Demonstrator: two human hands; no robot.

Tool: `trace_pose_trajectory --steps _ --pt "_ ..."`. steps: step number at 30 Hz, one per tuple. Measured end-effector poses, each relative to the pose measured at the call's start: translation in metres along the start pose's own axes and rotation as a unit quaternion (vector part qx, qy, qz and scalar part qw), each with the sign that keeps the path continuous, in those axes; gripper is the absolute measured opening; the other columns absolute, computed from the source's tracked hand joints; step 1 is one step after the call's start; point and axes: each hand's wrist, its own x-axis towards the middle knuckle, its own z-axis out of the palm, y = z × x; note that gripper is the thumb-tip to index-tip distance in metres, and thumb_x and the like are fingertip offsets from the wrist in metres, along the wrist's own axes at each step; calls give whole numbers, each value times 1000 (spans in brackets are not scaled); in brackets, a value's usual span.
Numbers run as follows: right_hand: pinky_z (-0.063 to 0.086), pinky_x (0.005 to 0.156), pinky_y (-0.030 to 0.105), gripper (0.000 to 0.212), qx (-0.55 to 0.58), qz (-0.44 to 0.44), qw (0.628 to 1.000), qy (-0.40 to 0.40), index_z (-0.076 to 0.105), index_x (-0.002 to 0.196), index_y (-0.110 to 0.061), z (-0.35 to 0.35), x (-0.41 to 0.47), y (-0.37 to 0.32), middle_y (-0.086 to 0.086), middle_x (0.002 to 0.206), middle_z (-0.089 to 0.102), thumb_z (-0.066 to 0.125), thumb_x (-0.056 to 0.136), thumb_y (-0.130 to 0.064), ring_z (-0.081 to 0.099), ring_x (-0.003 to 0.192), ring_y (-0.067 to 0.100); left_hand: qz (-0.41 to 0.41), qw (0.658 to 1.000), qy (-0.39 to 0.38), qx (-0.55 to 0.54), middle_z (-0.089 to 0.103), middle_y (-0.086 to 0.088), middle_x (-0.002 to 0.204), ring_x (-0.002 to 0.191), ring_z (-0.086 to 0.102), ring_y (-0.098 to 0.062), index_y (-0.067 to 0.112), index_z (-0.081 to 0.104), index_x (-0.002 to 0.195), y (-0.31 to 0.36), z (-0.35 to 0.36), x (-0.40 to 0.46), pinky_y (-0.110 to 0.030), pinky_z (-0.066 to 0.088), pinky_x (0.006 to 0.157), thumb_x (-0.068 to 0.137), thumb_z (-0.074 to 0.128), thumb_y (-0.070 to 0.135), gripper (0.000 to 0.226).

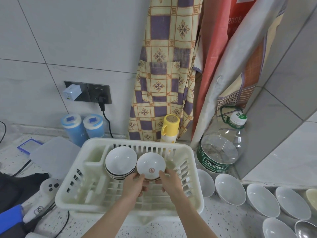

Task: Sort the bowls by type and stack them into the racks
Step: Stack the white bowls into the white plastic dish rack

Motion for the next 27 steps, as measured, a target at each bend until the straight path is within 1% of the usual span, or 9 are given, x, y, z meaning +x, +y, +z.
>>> trace_pose_trajectory --steps 2,7,9,11,14,16,19,23,27 --pt "47 56 26 32 -9 0 1000 5 56 122 -18 -1 1 2 4 87 76 50 94 -32 50 43 12 1 1000 4 -9 75 -14 76 45 58 -16 9 64 102 -1 1 1 -21 35 42 96 55 13 12" --pt "43 49 21 29 -19 2 1000 -1 58 117 -20 -2 2 3 -6 79 74 49 94 -35 48 37 7 -5 1000 -2 -17 75 -11 72 47 62 -17 9 64 100 -2 1 5 -21 36 45 97 53 14 12" --pt "39 43 19 22 13 20 1000 -14 57 111 -22 -4 1 0 -5 80 75 50 95 -34 47 35 6 -16 1000 -14 -18 75 -9 71 48 64 -17 11 64 101 1 0 4 -21 37 45 98 53 16 12" --pt "33 38 18 23 61 45 997 -34 60 111 -19 -7 -3 -4 1 85 76 50 95 -32 49 37 9 -35 999 -31 -16 75 -9 74 50 66 -17 11 63 103 5 -3 2 -21 37 46 99 52 17 13" --pt "28 39 21 27 98 60 992 -44 60 117 -18 -14 -13 -8 5 88 76 50 95 -30 51 44 13 -54 997 -55 -8 75 -12 82 50 66 -17 9 62 104 12 -9 -6 -22 35 45 98 53 19 14" --pt "28 38 20 29 115 41 992 -30 59 120 -16 -22 -22 -9 4 85 75 51 95 -27 52 43 12 -38 998 -55 -6 75 -12 87 45 61 -14 9 63 103 15 -14 -16 -21 31 40 96 55 21 16" --pt "29 36 17 28 161 -10 987 -14 62 119 -13 -40 -40 -11 0 80 77 51 96 -26 48 40 9 2 999 -37 -6 76 -6 92 40 53 -10 15 64 99 20 -17 -37 -19 29 37 95 54 27 17" --pt "29 39 17 18 256 -60 965 5 66 106 -19 -76 -73 -3 2 85 78 53 96 -25 42 39 9 27 998 -46 -27 78 -1 81 41 53 -11 15 64 99 27 -9 -70 -19 28 36 94 55 25 15" --pt "25 37 17 18 371 -66 924 67 67 105 -14 -117 -99 27 11 89 77 56 93 -23 28 38 10 45 992 -115 -35 75 -8 75 43 49 -14 7 67 97 26 13 -105 -21 25 37 95 55 28 24"
